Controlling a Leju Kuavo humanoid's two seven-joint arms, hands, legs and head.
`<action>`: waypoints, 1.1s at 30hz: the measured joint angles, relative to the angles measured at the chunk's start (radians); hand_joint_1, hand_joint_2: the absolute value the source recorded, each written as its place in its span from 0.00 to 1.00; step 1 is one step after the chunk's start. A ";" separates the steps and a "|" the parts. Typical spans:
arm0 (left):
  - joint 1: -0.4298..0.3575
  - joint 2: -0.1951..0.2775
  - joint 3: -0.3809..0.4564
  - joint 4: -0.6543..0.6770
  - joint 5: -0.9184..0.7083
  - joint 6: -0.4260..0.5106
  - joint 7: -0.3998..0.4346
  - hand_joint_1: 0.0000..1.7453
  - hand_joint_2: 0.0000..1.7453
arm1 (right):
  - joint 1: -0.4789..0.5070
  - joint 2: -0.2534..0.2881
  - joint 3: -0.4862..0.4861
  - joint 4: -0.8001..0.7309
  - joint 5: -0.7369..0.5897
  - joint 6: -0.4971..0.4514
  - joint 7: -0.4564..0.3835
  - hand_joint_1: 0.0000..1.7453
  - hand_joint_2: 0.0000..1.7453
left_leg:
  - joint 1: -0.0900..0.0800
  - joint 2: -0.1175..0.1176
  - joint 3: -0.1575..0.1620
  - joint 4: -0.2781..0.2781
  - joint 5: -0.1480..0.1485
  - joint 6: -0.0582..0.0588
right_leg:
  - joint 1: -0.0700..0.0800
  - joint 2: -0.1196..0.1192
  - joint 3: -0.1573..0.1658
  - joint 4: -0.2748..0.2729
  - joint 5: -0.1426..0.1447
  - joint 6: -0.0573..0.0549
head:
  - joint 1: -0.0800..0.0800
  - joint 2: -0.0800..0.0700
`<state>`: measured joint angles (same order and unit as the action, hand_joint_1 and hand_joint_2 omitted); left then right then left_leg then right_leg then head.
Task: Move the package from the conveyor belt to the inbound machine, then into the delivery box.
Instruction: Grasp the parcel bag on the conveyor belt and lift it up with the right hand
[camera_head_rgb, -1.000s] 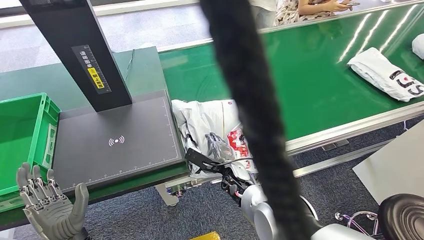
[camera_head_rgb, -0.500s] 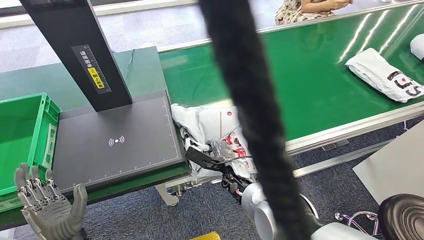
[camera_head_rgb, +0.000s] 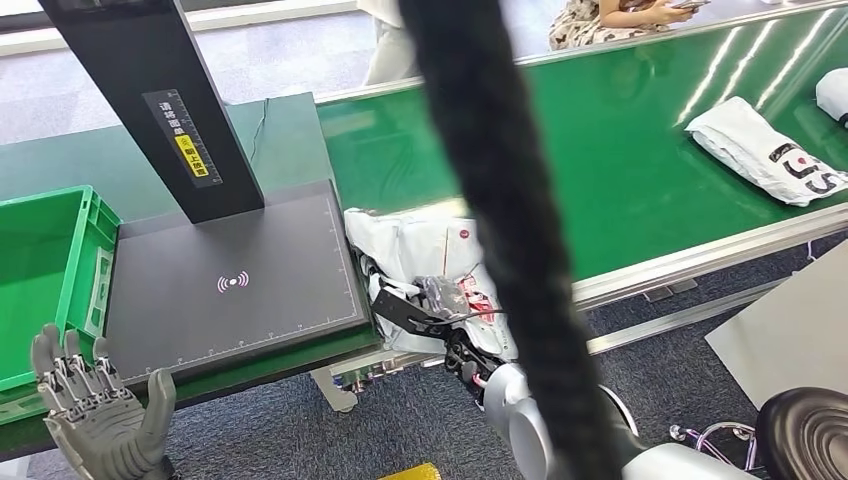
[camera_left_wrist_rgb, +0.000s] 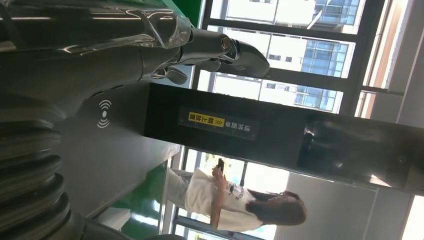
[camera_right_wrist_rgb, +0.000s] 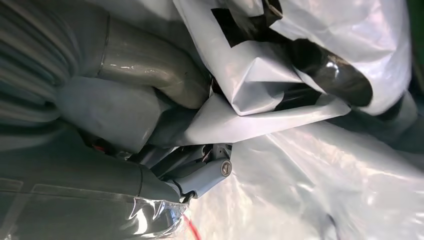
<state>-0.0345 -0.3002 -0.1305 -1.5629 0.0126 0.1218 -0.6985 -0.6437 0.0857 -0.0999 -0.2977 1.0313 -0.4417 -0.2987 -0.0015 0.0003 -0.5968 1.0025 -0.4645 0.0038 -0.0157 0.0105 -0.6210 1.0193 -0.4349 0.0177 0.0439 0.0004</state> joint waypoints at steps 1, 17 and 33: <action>-0.001 -0.001 0.000 0.001 0.000 -0.004 0.000 0.00 1.00 | -0.012 0.000 0.000 -0.002 0.003 0.000 0.000 1.00 1.00 | 0.000 0.000 0.000 0.000 0.000 0.000 | 0.000 0.000 0.000 0.000 0.000 0.000 | 0.000 0.000; -0.047 -0.002 -0.019 0.054 0.014 -0.058 0.000 0.00 1.00 | -0.445 0.045 0.068 -0.026 0.127 0.108 0.119 1.00 1.00 | 0.000 0.001 0.000 0.000 0.001 0.000 | 0.000 0.000 -0.001 0.001 0.001 0.000 | 0.000 0.000; -0.069 -0.002 -0.030 0.077 0.012 -0.063 0.000 0.00 1.00 | -0.577 0.121 0.116 -0.032 0.153 0.135 0.150 1.00 1.00 | 0.000 0.001 -0.001 0.000 0.001 0.000 | 0.000 0.000 -0.002 0.001 0.001 0.000 | 0.000 0.000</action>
<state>-0.1035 -0.3021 -0.1607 -1.4855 0.0247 0.0587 -0.6985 -1.2205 0.2068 0.0157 -0.3296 1.1843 -0.3064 -0.1486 -0.0011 0.0011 -0.5975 1.0027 -0.4635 0.0035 -0.0155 0.0109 -0.6227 1.0199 -0.4341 0.0176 0.0439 0.0004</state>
